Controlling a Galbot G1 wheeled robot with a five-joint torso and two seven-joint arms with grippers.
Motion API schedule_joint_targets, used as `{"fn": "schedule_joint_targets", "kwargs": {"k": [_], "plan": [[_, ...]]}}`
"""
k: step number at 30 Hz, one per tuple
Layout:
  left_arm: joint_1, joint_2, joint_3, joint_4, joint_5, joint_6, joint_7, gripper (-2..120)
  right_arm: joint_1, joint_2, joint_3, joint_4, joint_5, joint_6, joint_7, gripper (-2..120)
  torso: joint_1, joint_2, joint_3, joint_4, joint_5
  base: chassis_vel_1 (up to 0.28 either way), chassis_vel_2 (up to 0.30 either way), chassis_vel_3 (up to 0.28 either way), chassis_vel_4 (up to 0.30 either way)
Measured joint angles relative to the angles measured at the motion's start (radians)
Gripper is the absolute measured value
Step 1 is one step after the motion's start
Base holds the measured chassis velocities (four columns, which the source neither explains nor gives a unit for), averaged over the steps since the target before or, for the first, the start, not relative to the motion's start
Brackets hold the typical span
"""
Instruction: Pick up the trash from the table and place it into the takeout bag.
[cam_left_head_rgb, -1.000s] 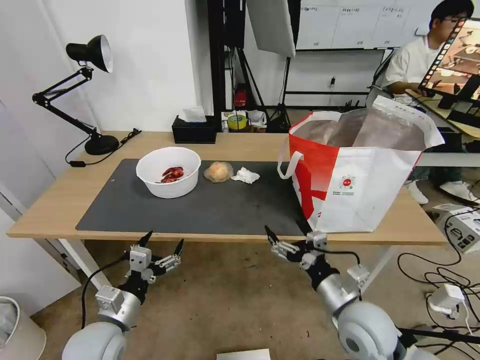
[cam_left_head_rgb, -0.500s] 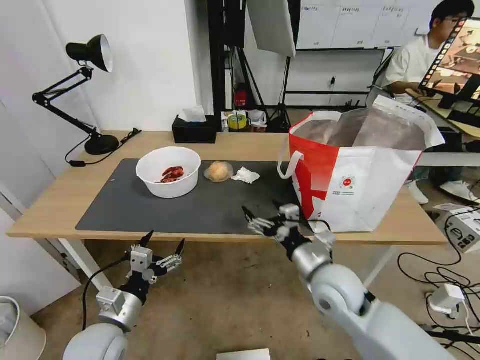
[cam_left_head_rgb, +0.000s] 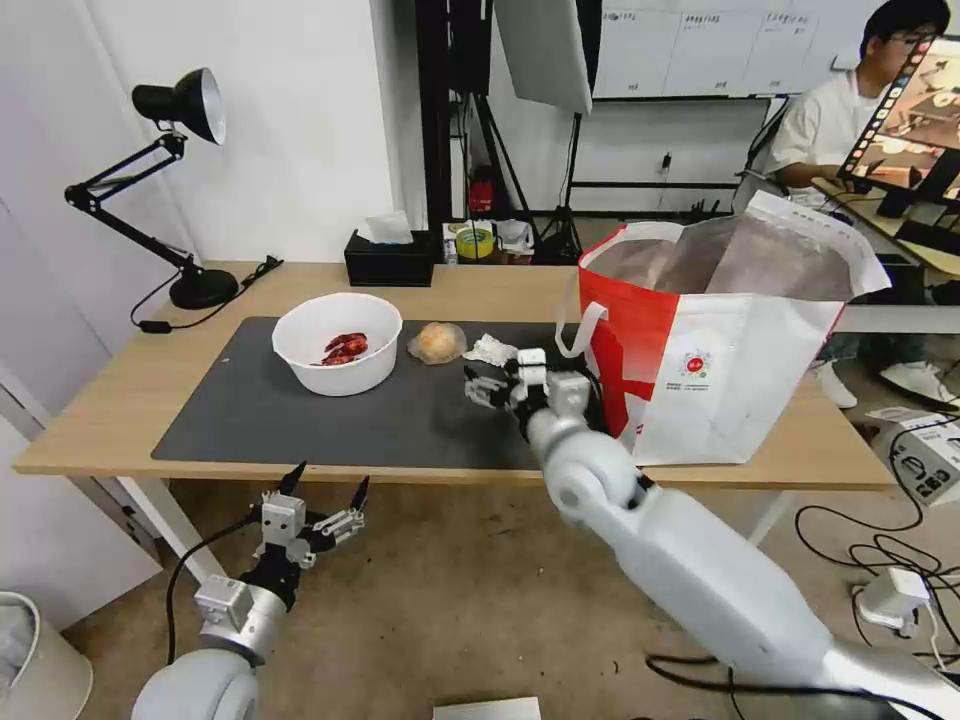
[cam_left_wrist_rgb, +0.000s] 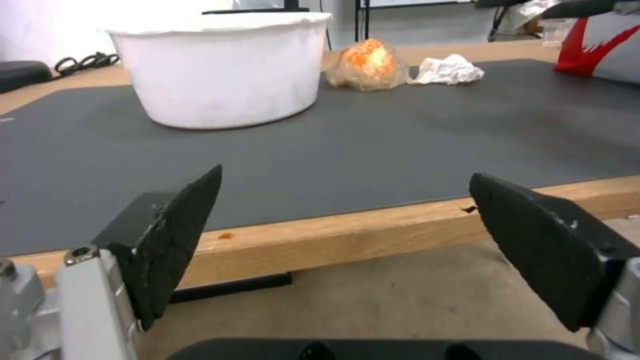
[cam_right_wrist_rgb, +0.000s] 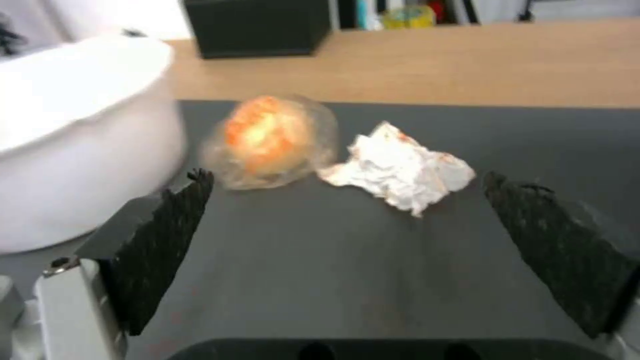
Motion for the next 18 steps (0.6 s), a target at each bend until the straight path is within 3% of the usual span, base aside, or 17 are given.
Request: {"fn": "schedule_joint_targets", "kwargs": {"k": [7,18], "plan": [[-0.003,0.006,-0.001,0.011,0.01,-0.017,0.0,100,0.071,0.127,0.007,-0.193,-0.002,-0.01,0.074,100,0.0,0.0,0.0,0.0,0.0,0.0,0.0,0.0,0.0],[-0.002,0.01,-0.001,0.011,0.005,-0.027,0.002,100,0.145,0.219,0.007,-0.372,-0.037,-0.024,0.092,100,0.0,0.0,0.0,-0.0001,0.0,0.0,0.0,0.0,0.0]]}}
